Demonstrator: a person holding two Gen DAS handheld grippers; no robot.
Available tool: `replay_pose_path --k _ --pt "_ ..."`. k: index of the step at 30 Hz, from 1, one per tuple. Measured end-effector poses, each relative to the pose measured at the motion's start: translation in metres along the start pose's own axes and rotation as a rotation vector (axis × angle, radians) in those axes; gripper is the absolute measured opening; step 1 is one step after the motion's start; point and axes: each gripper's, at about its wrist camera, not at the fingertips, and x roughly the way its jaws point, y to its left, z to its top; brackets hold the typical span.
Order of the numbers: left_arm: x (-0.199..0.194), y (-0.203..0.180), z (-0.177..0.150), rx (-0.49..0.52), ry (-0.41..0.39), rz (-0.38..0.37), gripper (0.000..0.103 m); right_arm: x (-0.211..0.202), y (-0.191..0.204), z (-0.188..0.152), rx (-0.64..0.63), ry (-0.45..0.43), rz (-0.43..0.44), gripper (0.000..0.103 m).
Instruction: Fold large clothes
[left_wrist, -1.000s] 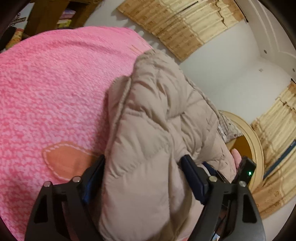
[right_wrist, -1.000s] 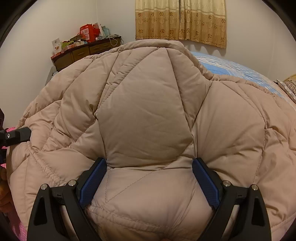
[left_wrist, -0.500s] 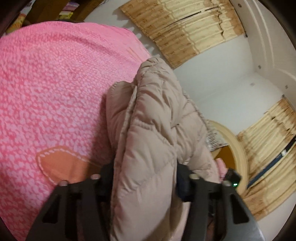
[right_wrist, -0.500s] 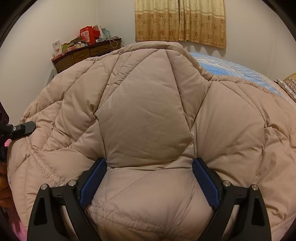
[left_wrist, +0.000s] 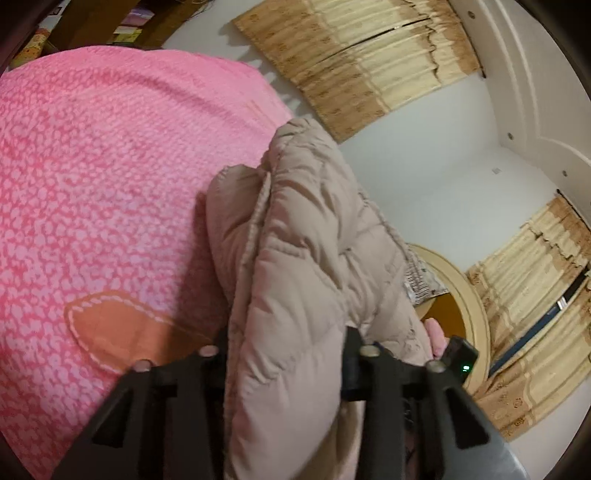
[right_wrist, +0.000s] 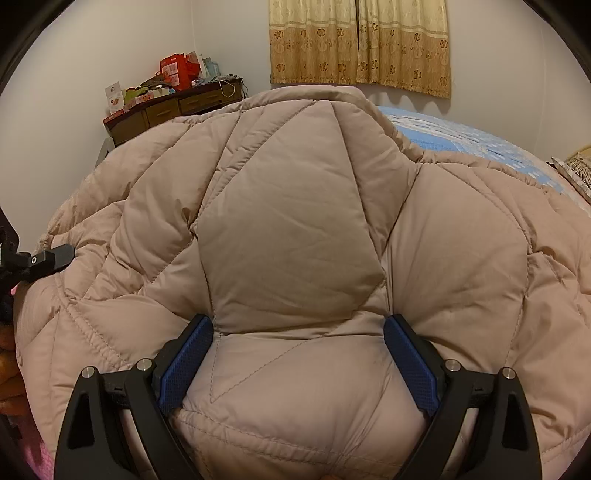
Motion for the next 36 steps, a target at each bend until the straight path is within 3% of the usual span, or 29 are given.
replay_pose_path --k 4,8,10,12,15,17,20,25,30,36 --pt "-0.006 -0.010 0.005 0.018 -0.004 -0.023 0.026 -0.018 0.000 -0.001 0.008 -0.007 0.016 0.094" --pt "-0.013 -0.021 0.010 0.032 -0.016 -0.065 0.024 -0.068 -0.018 -0.006 0.101 -0.105 0.057 0.094" --pt "-0.018 -0.030 0.011 0.039 -0.026 -0.088 0.024 -0.092 -0.034 -0.006 0.146 -0.165 0.012 0.094" --pt "-0.022 -0.039 0.012 0.051 -0.038 -0.110 0.023 -0.111 -0.053 -0.004 0.177 -0.203 -0.120 0.094" --pt "-0.023 -0.055 0.014 0.065 -0.054 -0.140 0.023 -0.095 -0.065 -0.004 0.154 -0.088 -0.153 0.095" --pt "-0.023 -0.074 0.013 0.088 -0.059 -0.159 0.023 -0.062 -0.057 -0.016 0.052 0.066 -0.193 0.095" --pt "-0.020 -0.106 0.011 0.156 -0.057 -0.168 0.023 -0.056 -0.046 -0.031 -0.019 0.000 -0.246 0.096" --pt "-0.010 -0.161 0.008 0.299 -0.051 -0.181 0.023 -0.066 -0.060 -0.035 0.048 -0.032 -0.194 0.096" --pt "0.011 -0.209 0.005 0.395 -0.038 -0.174 0.023 -0.103 -0.098 -0.049 0.221 -0.136 -0.095 0.096" --pt "0.052 -0.260 -0.022 0.511 0.011 -0.167 0.017 -0.130 -0.127 -0.069 0.311 -0.191 -0.081 0.096"
